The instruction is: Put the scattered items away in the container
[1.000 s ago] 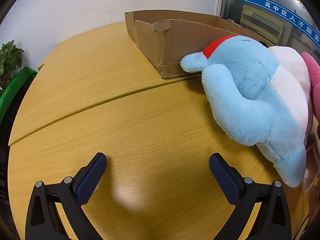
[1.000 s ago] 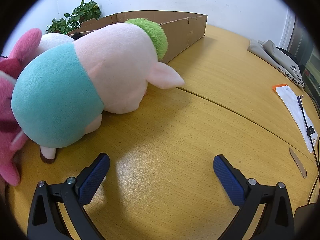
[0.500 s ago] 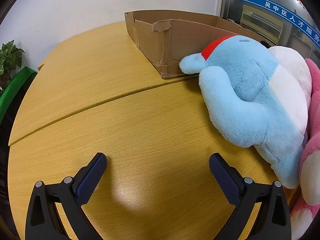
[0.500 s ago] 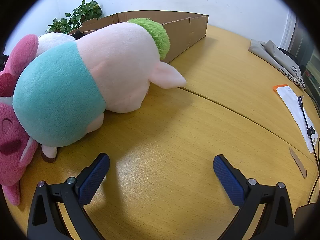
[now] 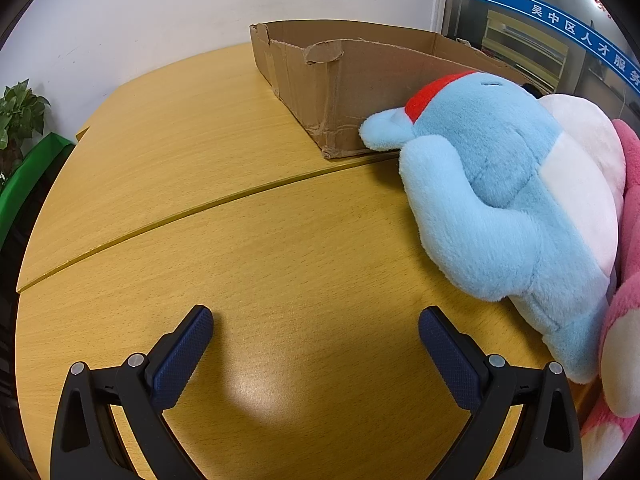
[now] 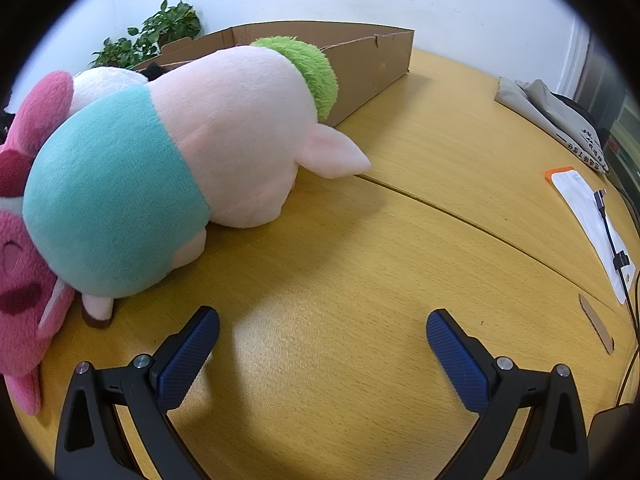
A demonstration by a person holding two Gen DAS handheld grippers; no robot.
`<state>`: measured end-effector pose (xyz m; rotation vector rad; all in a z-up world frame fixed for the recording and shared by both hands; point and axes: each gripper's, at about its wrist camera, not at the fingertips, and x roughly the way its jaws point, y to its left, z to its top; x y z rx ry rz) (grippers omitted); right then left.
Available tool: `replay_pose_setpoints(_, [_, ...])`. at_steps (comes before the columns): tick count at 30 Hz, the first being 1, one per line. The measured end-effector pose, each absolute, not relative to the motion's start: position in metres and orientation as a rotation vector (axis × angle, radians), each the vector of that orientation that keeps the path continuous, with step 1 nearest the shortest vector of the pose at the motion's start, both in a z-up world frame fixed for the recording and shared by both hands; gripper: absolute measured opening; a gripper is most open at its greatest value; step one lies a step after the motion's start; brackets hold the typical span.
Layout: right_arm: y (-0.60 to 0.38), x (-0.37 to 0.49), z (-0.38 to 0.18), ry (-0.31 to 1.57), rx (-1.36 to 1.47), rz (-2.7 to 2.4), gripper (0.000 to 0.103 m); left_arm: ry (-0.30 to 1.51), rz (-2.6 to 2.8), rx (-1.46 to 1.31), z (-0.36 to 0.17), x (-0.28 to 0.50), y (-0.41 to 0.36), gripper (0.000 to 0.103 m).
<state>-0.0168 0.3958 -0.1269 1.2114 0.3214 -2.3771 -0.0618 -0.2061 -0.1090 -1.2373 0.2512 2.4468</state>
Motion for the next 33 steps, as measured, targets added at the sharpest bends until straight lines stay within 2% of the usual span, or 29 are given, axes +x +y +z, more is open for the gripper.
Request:
replay_pose_setpoints(10, [0.391,-0.012,-0.129,0.257,1.266,-2.478,0.103,0.159,2.58,-1.301,-0.106,-0.064,-0.188,0.103])
replay_pose_setpoints(15, [0.395,0.021,-0.128,0.188,1.322,-2.593,0.102,0.138,2.611,-1.331,-0.106,-0.052,-0.19,0.103])
replay_pose_setpoints(18, [0.398,0.055,-0.123,0.22,1.341,-2.668,0.103,0.1,2.677,-1.377,-0.102,-0.04,-0.199,0.103])
replay_pose_setpoints(21, [0.404,0.094,-0.1,0.222,1.268,-2.766,0.103,-0.014,2.923,-1.365,-0.076,-0.01,-0.214,0.103])
replay_pose_setpoints(26, [0.401,0.153,-0.029,0.047,0.994,-2.882,0.103,-0.257,3.094,-1.168,-0.009,0.057,-0.201,0.103])
replay_pose_setpoints(29, [0.374,0.16,0.0,-0.055,0.84,-2.842,0.103,-0.253,2.995,-1.049,0.016,0.086,-0.163,0.103])
replay_pose_setpoints(33, [0.322,0.152,0.013,-0.158,0.768,-2.74,0.103,-0.263,2.916,-1.017,0.025,0.114,-0.111,0.103])
